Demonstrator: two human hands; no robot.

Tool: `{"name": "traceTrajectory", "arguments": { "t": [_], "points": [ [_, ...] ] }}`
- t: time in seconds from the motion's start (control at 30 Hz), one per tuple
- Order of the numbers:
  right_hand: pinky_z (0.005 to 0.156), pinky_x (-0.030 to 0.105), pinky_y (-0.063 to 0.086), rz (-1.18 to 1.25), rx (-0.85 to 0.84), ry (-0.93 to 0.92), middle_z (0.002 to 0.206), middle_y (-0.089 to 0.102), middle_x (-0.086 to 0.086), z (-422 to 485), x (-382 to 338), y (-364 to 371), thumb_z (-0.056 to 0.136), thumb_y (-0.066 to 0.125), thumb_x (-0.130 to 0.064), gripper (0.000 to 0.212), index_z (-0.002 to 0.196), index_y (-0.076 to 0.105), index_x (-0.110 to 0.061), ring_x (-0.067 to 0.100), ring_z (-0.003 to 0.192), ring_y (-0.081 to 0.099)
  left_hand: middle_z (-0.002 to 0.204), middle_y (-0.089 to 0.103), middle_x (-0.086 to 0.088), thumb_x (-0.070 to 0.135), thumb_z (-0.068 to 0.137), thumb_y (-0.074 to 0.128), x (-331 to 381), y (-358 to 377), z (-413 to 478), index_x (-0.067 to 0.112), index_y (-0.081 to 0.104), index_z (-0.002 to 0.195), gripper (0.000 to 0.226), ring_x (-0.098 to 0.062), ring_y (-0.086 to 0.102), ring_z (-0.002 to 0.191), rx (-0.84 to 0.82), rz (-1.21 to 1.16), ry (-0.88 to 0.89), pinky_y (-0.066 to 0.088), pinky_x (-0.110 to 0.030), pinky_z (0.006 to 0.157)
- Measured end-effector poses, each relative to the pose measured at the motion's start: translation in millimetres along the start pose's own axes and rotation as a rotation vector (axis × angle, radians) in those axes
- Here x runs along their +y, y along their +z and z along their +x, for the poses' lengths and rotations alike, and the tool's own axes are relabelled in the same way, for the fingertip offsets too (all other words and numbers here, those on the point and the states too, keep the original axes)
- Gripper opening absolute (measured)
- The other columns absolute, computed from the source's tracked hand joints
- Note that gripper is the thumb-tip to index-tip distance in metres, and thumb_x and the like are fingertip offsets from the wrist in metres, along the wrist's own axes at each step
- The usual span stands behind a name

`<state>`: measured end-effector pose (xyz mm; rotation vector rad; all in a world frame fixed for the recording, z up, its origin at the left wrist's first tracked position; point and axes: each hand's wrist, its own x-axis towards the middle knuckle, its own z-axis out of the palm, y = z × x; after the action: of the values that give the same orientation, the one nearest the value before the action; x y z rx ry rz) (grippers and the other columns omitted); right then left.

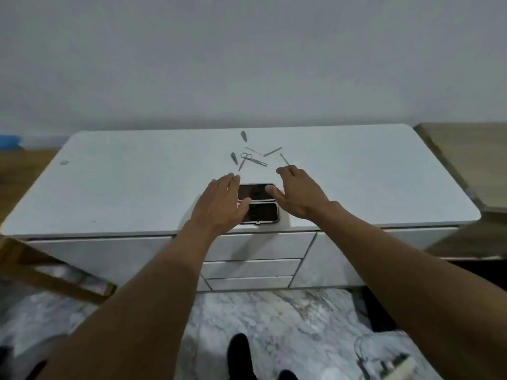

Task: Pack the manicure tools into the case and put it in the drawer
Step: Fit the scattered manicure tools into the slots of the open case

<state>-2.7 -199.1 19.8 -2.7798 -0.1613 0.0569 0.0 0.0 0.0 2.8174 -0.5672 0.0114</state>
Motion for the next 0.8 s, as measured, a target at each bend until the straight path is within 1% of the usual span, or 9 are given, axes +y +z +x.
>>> {"name": "traceTrajectory", "arguments": {
  "t": [0.1, 0.2, 0.3, 0.4, 0.53, 0.63, 0.7, 0.8],
  "points": [
    [0.103, 0.042, 0.041, 0.005, -0.016, 0.036, 0.140, 0.047, 0.015, 13, -5, 11, 0.096, 0.045, -0.044, 0.054, 0.134, 0.043, -0.006, 0.032, 0.130, 0.042, 0.157, 0.031, -0.016, 0.038, 0.101, 0.045, -12, 10, 8, 0.003, 0.029, 0.149, 0.062, -0.028, 0.027, 0.145, -0.025, -0.023, 0.003, 0.015, -0.037, 0.119],
    [0.103, 0.042, 0.040, -0.004, -0.046, 0.051, 0.139, 0.048, 0.016, 27, -12, 17, 0.097, 0.045, -0.042, 0.052, 0.134, 0.043, -0.005, 0.033, 0.129, 0.043, 0.157, 0.030, -0.015, 0.038, 0.101, 0.044, -28, 26, 14, 0.004, 0.028, 0.150, 0.062, -0.026, 0.026, 0.146, -0.069, -0.054, 0.026, 0.015, -0.038, 0.120],
    [0.103, 0.043, 0.041, -0.012, -0.044, 0.059, 0.139, 0.048, 0.017, 42, -17, 20, 0.097, 0.044, -0.041, 0.052, 0.135, 0.042, -0.006, 0.034, 0.128, 0.044, 0.159, 0.026, -0.012, 0.040, 0.101, 0.042, -43, 37, 17, 0.010, 0.025, 0.152, 0.062, -0.024, 0.022, 0.147, -0.137, -0.082, 0.046, 0.013, -0.038, 0.121],
    [0.103, 0.044, 0.041, -0.006, -0.040, 0.071, 0.139, 0.048, 0.017, 59, -20, 22, 0.097, 0.044, -0.042, 0.054, 0.137, 0.041, -0.006, 0.034, 0.129, 0.045, 0.160, 0.024, -0.014, 0.041, 0.101, 0.042, -57, 46, 20, 0.015, 0.023, 0.154, 0.062, -0.027, 0.020, 0.148, -0.144, -0.097, 0.087, 0.014, -0.040, 0.120],
    [0.104, 0.044, 0.041, -0.010, -0.049, 0.064, 0.138, 0.050, 0.017, 79, -24, 25, 0.097, 0.044, -0.042, 0.053, 0.136, 0.042, -0.007, 0.034, 0.128, 0.045, 0.159, 0.025, -0.018, 0.050, 0.097, 0.035, -68, 56, 20, 0.019, 0.028, 0.153, 0.065, -0.031, 0.022, 0.147, -0.144, -0.087, 0.131, 0.019, -0.044, 0.120],
    [0.102, 0.043, 0.040, -0.010, -0.073, 0.042, 0.137, 0.050, 0.015, 100, -30, 27, 0.097, 0.044, -0.039, 0.050, 0.137, 0.042, -0.010, 0.034, 0.127, 0.046, 0.155, 0.033, -0.018, 0.056, 0.095, 0.031, -76, 64, 23, 0.020, 0.037, 0.149, 0.065, -0.032, 0.029, 0.144, -0.119, -0.093, 0.145, 0.024, -0.046, 0.117],
    [0.102, 0.043, 0.042, -0.010, -0.101, 0.015, 0.136, 0.051, 0.015, 116, -35, 30, 0.097, 0.046, -0.036, 0.048, 0.138, 0.042, -0.011, 0.034, 0.126, 0.047, 0.151, 0.040, -0.017, 0.056, 0.094, 0.033, -80, 67, 25, 0.020, 0.042, 0.146, 0.064, -0.032, 0.036, 0.139, -0.091, -0.107, 0.158, 0.027, -0.046, 0.115],
    [0.098, 0.042, 0.044, -0.045, -0.147, -0.026, 0.132, 0.053, 0.015, 143, -43, 37, 0.097, 0.046, -0.030, 0.042, 0.135, 0.047, -0.011, 0.034, 0.121, 0.050, 0.147, 0.044, -0.016, 0.054, 0.094, 0.040, -84, 72, 26, 0.020, 0.045, 0.144, 0.060, -0.031, 0.040, 0.136, -0.057, -0.114, 0.179, 0.028, -0.043, 0.115]
  ]
}}
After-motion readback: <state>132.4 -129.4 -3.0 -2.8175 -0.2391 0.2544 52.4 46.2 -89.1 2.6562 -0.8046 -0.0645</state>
